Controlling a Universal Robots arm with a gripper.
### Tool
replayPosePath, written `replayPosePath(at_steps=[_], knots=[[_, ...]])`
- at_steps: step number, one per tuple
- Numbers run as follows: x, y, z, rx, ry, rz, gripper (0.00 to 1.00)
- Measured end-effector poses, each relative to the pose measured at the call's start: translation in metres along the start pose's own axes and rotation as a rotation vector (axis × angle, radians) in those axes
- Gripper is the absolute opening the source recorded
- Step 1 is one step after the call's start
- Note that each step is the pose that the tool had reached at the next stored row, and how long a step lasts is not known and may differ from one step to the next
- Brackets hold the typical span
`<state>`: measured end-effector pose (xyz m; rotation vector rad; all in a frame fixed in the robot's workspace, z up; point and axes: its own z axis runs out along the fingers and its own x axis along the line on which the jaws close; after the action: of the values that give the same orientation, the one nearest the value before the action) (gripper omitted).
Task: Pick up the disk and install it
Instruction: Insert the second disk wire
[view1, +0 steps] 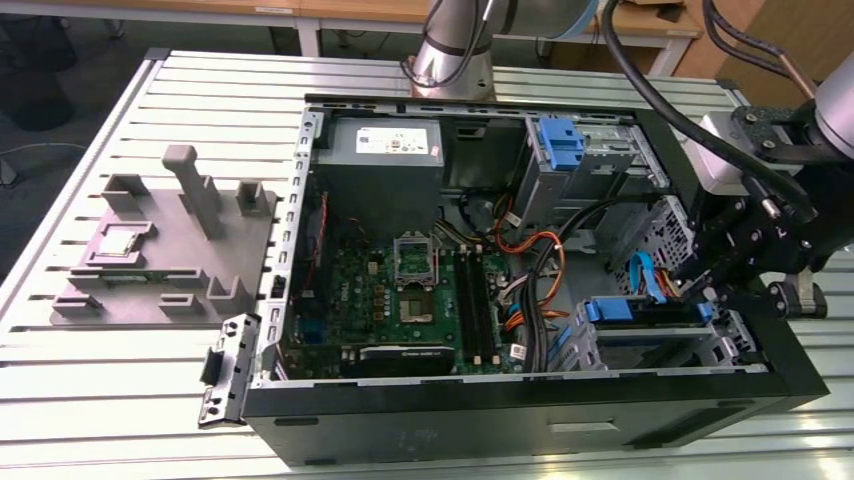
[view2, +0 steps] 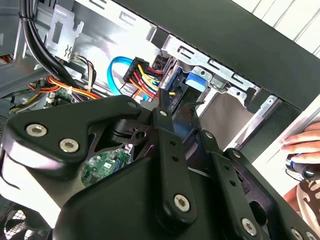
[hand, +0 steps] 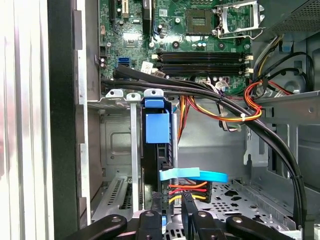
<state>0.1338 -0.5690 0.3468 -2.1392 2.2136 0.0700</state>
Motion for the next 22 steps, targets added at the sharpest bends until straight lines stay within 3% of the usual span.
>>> replayPosePath(at_steps=[22], knots=[[-0.0005, -0.0001, -0.0065, 0.0000, 0.0000, 0.000, 0.30]])
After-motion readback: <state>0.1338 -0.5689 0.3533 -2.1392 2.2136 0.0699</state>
